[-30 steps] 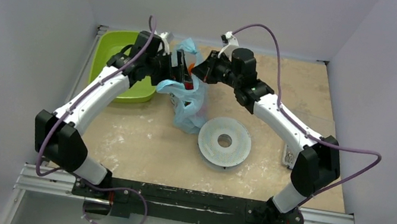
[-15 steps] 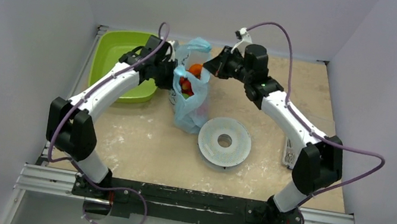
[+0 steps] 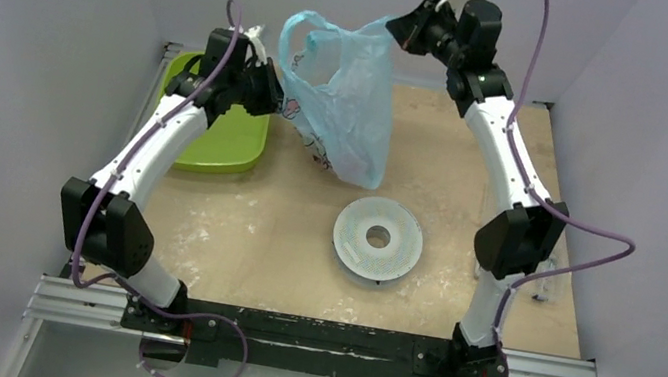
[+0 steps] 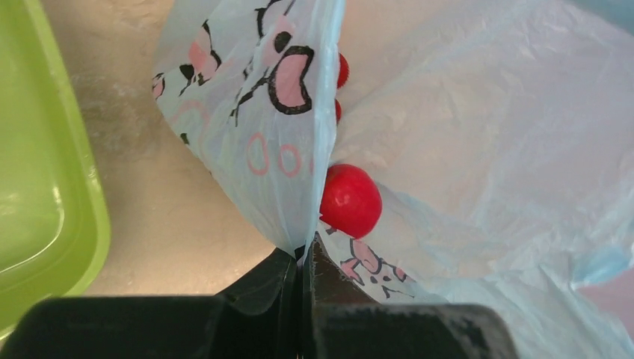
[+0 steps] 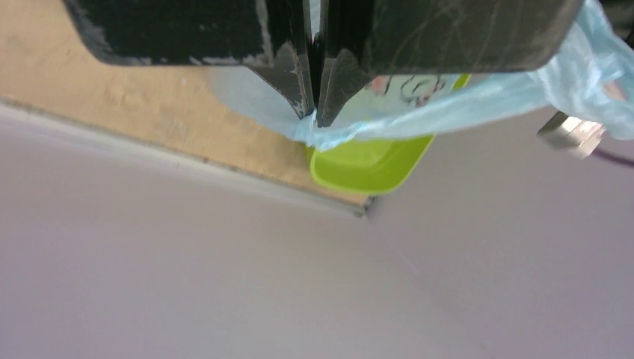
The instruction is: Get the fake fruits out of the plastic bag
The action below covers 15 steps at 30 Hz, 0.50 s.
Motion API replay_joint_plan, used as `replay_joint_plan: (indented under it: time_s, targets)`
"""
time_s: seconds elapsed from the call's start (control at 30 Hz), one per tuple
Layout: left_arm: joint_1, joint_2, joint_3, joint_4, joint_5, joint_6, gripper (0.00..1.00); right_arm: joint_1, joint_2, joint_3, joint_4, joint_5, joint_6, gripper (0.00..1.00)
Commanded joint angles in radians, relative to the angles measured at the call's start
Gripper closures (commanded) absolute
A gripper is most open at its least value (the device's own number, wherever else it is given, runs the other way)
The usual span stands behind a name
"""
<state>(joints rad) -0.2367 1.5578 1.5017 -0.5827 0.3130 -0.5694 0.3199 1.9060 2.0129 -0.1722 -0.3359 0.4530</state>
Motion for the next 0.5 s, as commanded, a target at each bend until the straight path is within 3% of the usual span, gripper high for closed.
replay_joint_plan:
  time_s: [0.0,0.07,0.17,0.37,0.47]
  targets:
    - [0.002,-0.027,-0.006,0.164,0.098,-0.112,1.0,-0.027,0.107,0.293,-0.069,-0.029,-0.091,1.0]
    - [0.001,-0.018,-0.054,0.237,0.12,-0.166,1.0,-0.027,0.127,0.323,-0.052,-0.041,-0.114,1.0]
    - [-0.004,-0.018,-0.156,0.331,0.137,-0.233,1.0,-0.027,0.093,0.233,0.002,-0.055,-0.098,1.0]
    - [-0.058,-0.046,-0.312,0.392,0.086,-0.247,1.0,-0.012,-0.111,-0.272,0.177,-0.026,0.02,1.0]
    - [-0.074,-0.069,-0.364,0.416,0.08,-0.245,1.0,0.004,-0.19,-0.382,0.176,-0.011,0.026,0.95]
